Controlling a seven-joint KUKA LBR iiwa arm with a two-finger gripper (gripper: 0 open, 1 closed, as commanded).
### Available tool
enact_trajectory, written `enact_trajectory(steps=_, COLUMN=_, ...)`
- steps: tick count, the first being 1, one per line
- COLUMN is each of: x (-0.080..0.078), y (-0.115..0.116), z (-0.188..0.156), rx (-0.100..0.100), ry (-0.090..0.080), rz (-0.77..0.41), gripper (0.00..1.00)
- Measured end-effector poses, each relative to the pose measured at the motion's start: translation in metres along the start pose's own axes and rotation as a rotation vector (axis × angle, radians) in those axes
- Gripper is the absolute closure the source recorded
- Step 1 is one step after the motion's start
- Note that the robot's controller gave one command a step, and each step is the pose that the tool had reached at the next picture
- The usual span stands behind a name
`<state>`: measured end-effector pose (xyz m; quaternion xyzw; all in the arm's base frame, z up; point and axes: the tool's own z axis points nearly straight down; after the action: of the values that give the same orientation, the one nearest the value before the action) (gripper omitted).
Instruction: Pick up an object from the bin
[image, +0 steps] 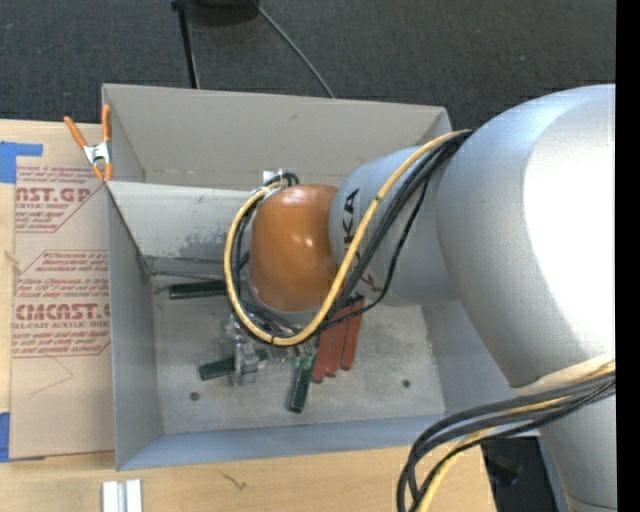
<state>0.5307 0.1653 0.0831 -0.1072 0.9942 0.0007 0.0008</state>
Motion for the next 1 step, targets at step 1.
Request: enact_trajectory(steps=1, x=0.0, y=0.0, z=0.0, rx=0.0, ry=0.0, rz=0.0, gripper=1.0)
